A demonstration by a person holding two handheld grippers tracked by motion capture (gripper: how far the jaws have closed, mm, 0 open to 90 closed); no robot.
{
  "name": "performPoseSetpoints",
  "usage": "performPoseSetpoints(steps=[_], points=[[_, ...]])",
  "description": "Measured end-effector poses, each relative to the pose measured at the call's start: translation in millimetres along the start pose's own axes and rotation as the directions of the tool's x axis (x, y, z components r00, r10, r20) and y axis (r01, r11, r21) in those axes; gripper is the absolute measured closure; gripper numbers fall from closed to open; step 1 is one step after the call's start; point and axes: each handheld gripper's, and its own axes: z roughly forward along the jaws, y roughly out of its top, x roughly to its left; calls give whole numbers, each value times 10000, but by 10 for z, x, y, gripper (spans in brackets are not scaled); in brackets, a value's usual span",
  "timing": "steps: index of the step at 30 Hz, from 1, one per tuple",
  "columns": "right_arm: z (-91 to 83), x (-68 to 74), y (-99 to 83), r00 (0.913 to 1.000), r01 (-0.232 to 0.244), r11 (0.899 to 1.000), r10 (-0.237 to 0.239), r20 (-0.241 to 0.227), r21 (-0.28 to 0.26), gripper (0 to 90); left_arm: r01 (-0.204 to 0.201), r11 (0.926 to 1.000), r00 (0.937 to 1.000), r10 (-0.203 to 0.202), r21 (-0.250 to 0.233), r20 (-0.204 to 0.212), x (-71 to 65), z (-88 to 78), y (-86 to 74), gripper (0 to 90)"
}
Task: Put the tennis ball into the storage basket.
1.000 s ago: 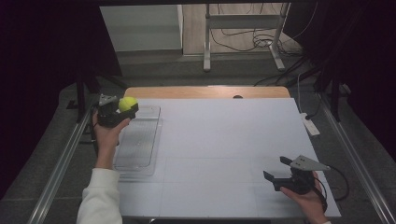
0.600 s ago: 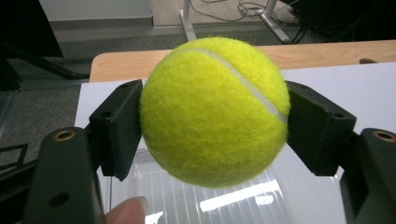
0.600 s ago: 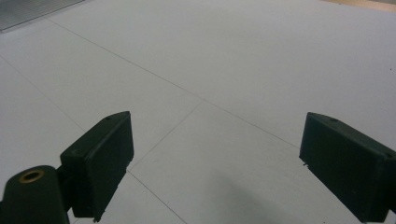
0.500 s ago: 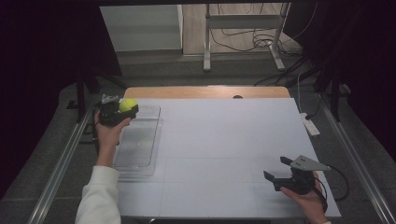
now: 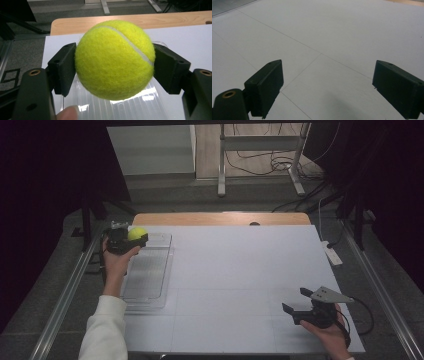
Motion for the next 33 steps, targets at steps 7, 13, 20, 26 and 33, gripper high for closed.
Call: performPoseSetpoints(steps=[7,13,20,26,33], points=[[1,-2,-1,10000,-4,10000,4,-3,6,102,-64,9992,9999,67,392,-77,-12,83,-23,270],[4,-1,-3,10000,-11,10000,11,-11,17,102,-131,9978,9999,138,657,-100,-15,128,-45,270],[5,-3,-4,10000,-26,10000,26,-15,18,102,-211,9957,9997,224,903,-140,-18,177,-65,269],[3,-4,-4,10000,-32,10000,32,-3,18,102,-322,9932,9991,350,1119,-235,-20,215,-81,269],[4,-3,-3,10000,-20,10000,20,-25,10,102,-510,9879,9978,568,1468,-351,-34,258,-117,269]])
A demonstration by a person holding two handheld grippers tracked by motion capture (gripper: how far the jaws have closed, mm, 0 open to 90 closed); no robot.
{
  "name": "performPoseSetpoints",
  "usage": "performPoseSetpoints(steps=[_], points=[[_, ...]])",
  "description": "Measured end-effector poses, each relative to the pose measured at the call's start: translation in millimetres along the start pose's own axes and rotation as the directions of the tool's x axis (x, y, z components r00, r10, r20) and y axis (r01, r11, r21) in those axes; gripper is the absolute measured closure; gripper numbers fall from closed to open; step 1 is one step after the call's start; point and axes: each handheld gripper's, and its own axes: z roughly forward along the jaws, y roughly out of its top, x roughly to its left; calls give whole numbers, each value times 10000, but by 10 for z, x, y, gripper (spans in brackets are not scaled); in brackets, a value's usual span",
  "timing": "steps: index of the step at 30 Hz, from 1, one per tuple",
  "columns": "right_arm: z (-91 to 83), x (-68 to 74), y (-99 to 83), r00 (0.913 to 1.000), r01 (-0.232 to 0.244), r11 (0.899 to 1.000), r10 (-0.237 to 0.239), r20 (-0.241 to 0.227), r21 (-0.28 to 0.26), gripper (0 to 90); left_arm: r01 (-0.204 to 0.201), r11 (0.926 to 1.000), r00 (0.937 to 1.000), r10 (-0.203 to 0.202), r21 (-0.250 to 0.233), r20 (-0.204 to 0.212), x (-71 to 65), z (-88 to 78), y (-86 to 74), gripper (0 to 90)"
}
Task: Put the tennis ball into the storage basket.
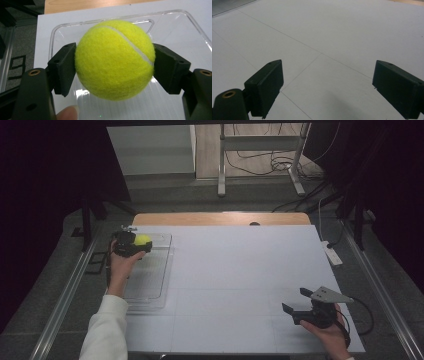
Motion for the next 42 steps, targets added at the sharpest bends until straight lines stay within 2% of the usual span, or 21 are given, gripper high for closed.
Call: performPoseSetpoints(steps=[6,18,25,37,42], points=[[4,-1,-2,10000,1,10000,-1,5,12,102,-19,9998,10000,18,195,45,-8,42,-15,269],[3,-2,-3,10000,-13,10000,12,20,17,102,-271,9972,9993,288,695,-237,-62,134,-28,269],[4,-5,-3,10000,-2,10000,1,47,39,102,-476,9931,9980,518,1070,-367,-103,217,-39,268],[8,-5,-4,10000,-2,10000,2,44,62,102,-437,9892,9964,534,1398,-663,-84,272,-52,267],[8,-7,-6,10000,-21,10000,21,42,59,102,-578,9856,9939,718,1589,-838,-83,291,-50,267]])
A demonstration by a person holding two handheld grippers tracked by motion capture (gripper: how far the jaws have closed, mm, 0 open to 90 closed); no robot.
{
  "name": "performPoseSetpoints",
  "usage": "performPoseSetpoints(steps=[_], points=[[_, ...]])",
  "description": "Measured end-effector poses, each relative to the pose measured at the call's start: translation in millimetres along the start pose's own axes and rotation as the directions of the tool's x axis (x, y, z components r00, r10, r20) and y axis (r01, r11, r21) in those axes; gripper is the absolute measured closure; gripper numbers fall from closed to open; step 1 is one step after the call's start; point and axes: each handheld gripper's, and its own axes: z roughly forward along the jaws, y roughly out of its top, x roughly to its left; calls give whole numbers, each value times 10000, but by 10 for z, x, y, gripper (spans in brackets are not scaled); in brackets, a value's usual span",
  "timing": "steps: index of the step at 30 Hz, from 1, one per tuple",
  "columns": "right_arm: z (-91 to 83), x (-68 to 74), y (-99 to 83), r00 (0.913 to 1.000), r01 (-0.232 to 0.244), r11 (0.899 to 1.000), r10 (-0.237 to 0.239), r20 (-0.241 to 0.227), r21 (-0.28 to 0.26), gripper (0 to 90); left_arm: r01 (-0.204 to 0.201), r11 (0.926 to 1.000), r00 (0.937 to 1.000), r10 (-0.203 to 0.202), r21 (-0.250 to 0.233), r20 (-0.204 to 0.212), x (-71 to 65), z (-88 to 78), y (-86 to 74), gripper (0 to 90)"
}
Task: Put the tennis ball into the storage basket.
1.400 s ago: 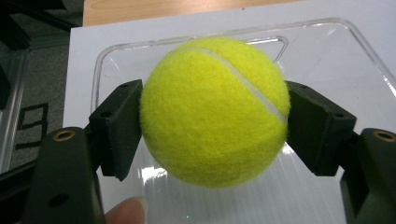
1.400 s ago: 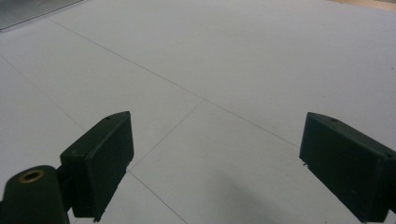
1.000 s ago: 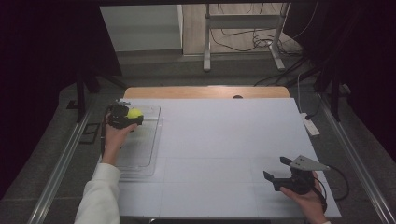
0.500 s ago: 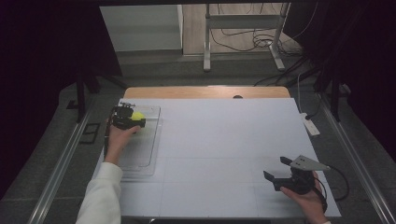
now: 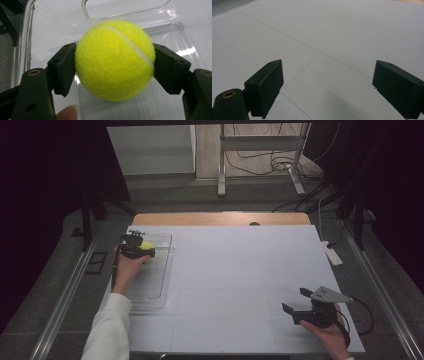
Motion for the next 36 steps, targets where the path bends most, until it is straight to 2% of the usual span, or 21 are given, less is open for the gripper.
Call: performPoseSetpoints(steps=[8,19,24,27,31,36], points=[[2,-1,-1,10000,0,10000,0,-6,7,102,-122,9999,9997,123,24,-205,-20,24,1,259],[4,1,-2,10000,15,10000,-15,-6,37,102,136,9992,9999,-133,-378,69,-10,-34,9,183],[2,0,-1,10000,24,10000,-24,5,24,102,281,9972,9992,-261,-686,306,-26,-85,18,147],[1,0,0,10000,30,10000,-30,8,21,102,417,9947,9976,-363,-943,585,-24,-131,22,140],[-1,2,1,10000,16,10000,-16,5,3,102,547,9905,9941,-422,-1261,998,-18,-181,19,126],[0,1,0,10000,11,10000,-11,6,7,102,845,9827,9866,-593,-1648,1522,5,-240,7,119]])
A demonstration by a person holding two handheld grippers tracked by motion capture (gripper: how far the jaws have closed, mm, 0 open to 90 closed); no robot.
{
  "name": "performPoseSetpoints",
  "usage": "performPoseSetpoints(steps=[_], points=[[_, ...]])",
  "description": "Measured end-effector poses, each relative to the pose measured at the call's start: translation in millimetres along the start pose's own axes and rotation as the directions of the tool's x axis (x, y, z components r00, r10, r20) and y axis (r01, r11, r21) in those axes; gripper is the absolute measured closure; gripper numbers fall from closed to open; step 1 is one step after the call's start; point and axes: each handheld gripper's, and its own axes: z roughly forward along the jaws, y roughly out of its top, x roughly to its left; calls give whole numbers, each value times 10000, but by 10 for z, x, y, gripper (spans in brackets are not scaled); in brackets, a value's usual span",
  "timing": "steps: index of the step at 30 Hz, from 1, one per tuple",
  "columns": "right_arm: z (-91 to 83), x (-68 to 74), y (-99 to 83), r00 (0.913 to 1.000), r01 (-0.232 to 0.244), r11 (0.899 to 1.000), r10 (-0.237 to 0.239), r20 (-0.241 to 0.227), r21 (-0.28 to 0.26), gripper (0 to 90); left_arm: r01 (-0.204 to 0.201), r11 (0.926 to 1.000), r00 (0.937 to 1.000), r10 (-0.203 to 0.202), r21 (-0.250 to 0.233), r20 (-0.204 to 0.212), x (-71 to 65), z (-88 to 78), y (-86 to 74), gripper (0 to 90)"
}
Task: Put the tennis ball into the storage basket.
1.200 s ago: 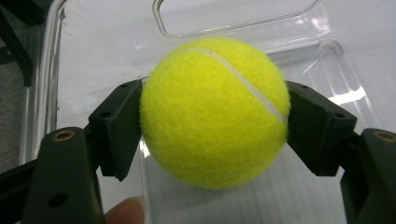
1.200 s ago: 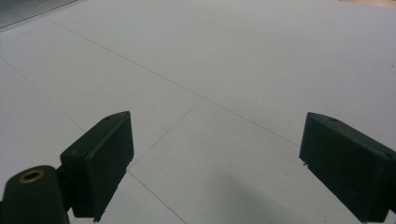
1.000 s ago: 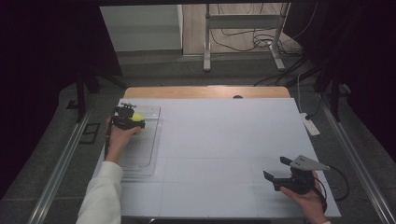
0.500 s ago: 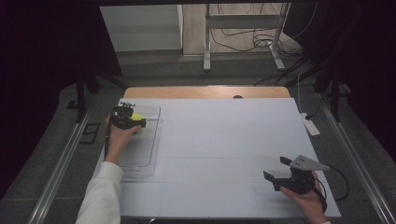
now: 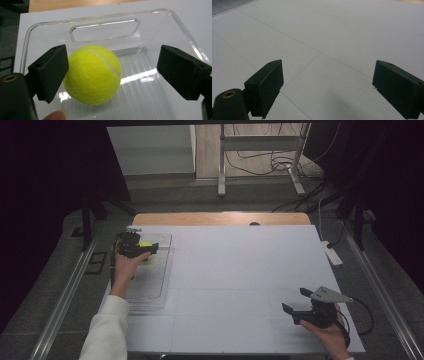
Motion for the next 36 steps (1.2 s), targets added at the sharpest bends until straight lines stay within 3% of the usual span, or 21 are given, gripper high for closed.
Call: performPoseSetpoints(steps=[6,8,16,25,28,36], points=[[1,0,0,10000,-12,10000,12,7,0,102,127,9995,9988,-114,-289,470,17,-74,-10,120],[2,-2,0,10000,-35,10000,35,-14,-22,102,316,9984,9962,-276,-475,820,20,-118,-25,121],[13,-13,1,10000,-30,10000,30,-51,-26,102,313,9962,9896,-194,-816,1427,-15,-228,-51,126],[-11,-24,-13,9998,-152,9999,151,-118,-83,102,-164,9932,9746,416,-1149,2202,-152,-382,-54,128],[-13,-25,-15,9998,-158,9998,157,-136,-84,102,-299,9909,9668,621,-1315,2480,-219,-458,-77,129],[-13,-13,2,9997,-88,9998,84,-231,-161,102,-644,9853,9553,1067,-1580,2757,-373,-644,-193,128]])
